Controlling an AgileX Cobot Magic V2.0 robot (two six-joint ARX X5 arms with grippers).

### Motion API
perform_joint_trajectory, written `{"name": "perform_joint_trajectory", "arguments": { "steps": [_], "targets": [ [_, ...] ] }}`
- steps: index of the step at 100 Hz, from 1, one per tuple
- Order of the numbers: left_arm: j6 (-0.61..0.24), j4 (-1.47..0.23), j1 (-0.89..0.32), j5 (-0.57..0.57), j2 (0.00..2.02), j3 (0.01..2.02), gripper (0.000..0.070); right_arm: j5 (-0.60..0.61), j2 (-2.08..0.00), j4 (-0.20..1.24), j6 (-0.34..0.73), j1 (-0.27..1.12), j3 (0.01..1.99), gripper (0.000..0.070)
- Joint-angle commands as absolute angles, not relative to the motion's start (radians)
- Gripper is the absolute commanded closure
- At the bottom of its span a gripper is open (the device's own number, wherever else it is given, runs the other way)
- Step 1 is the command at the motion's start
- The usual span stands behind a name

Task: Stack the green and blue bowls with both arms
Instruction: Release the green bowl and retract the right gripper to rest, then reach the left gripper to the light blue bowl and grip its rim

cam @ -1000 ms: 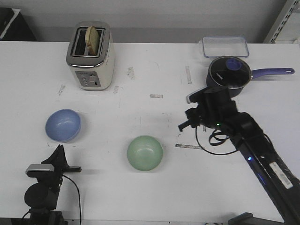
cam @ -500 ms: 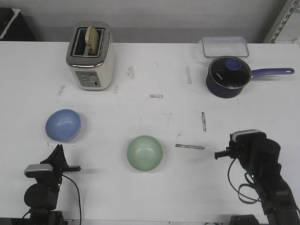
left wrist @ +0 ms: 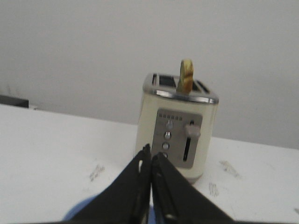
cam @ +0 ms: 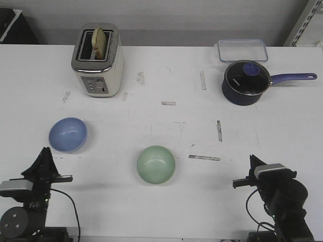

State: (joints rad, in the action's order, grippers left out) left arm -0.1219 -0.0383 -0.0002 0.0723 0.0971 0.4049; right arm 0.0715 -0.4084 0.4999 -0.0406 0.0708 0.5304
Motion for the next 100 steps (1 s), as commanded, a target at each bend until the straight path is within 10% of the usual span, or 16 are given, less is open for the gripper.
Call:
{"name": "perform_joint_trajectory", "arguments": {
  "steps": [1, 26, 47, 100],
  "targets": [
    [-0.058, -0.129, 0.001, 0.07, 0.173, 0.563, 0.0684, 0.071, -0.414, 0.499, -0.03, 0.07, 0.539, 0.0699],
    [-0.081, -0.483, 0.001, 0.065, 0.564, 1.072, 0.0499, 0.081, -0.422, 0.504, -0.031, 0.073, 0.539, 0.0699],
    [-0.118, -0.699, 0.003, 0.056, 0.863, 1.358, 0.0072, 0.081, -0.428, 0.505, -0.03, 0.073, 0.539, 0.0699],
    [-0.187, -0.932, 0.286, -0.09, 1.425, 1.382, 0.0218, 0.081, -0.447, 0.511, -0.03, 0.103, 0.539, 0.0699]
  ]
}}
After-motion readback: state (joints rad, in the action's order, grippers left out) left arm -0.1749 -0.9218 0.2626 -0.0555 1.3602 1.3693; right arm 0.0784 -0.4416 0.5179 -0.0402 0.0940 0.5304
